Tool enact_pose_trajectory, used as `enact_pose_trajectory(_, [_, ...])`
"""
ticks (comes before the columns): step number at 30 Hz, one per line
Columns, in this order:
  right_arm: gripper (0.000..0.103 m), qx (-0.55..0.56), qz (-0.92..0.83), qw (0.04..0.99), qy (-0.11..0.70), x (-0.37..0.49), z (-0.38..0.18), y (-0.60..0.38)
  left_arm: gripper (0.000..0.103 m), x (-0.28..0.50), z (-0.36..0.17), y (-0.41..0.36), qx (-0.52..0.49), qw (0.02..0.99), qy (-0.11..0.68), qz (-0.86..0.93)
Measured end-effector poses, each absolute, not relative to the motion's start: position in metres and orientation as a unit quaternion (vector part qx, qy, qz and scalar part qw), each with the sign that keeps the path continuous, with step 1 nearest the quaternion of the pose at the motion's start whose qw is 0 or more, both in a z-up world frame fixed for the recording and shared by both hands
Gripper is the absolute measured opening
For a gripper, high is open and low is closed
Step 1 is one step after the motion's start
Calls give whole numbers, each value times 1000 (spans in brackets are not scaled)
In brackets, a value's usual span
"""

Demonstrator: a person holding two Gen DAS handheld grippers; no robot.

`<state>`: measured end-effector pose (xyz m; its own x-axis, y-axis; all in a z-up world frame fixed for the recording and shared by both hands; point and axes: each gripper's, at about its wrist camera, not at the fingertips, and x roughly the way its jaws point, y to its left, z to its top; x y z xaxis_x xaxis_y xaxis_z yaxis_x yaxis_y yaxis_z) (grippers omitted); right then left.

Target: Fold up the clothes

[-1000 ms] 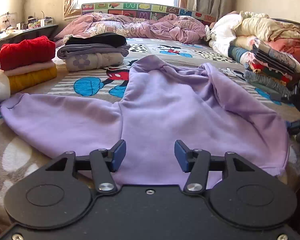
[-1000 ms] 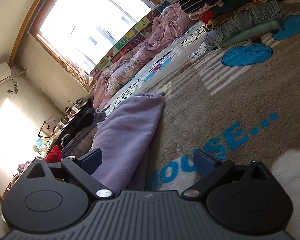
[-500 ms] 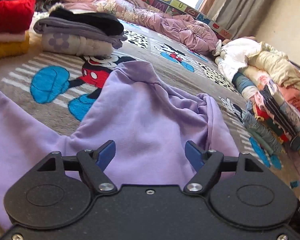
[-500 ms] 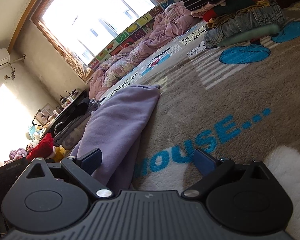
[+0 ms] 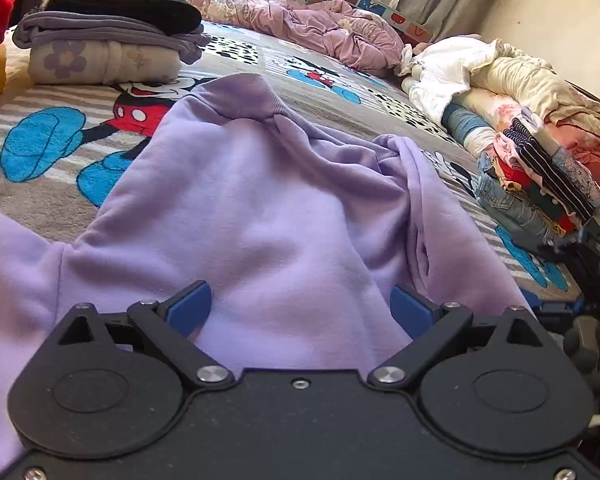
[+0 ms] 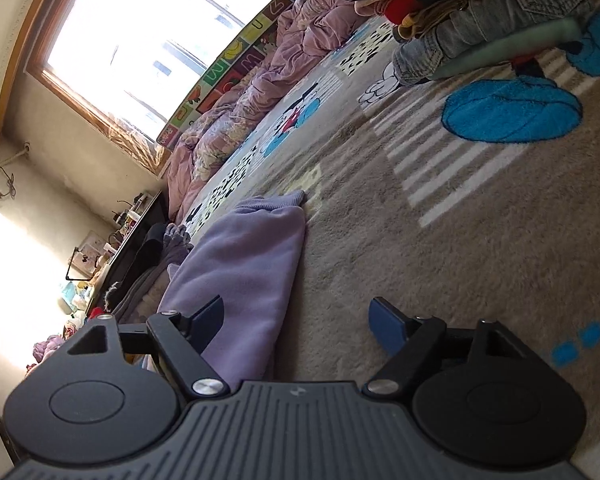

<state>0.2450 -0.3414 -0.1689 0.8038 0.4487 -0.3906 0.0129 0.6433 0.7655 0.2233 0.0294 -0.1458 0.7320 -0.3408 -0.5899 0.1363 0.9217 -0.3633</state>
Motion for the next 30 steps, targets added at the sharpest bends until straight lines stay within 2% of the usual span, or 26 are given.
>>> enact_pose_trajectory(10, [79,399,132,849,319,338,-172,-338,97,228,-147,52,-240,897,337,-155])
enact_pose_trajectory(18, [78,398,144,850,314,377,-176,-328,97,229,-147,56,-249,893,339,-162])
enact_pose_trajectory(22, [73,384,155,852,320,393,-177,-319,97,230,-148,59,-257,890,338,-166])
enact_pose_trajectory(26, [63,377,166,851,326,402,-180,-313,97,231,-149,61,-262,888,339,-168])
enact_pose_trajectory(27, [55,375,169,851,326,402,-180,-312,97,231,-149,61,-261,888,339,-169])
enact_pose_trajectory(28, [43,372,171,852,325,402,-179,-310,97,231,-148,60,-261,888,339,-169])
enact_pose_trajectory(29, [39,369,173,853,325,401,-179,-308,97,231,-148,61,-261,888,339,-169])
enact_pose_trajectory(30, [30,366,175,854,324,400,-178,-307,97,231,-148,61,-261,888,339,-170])
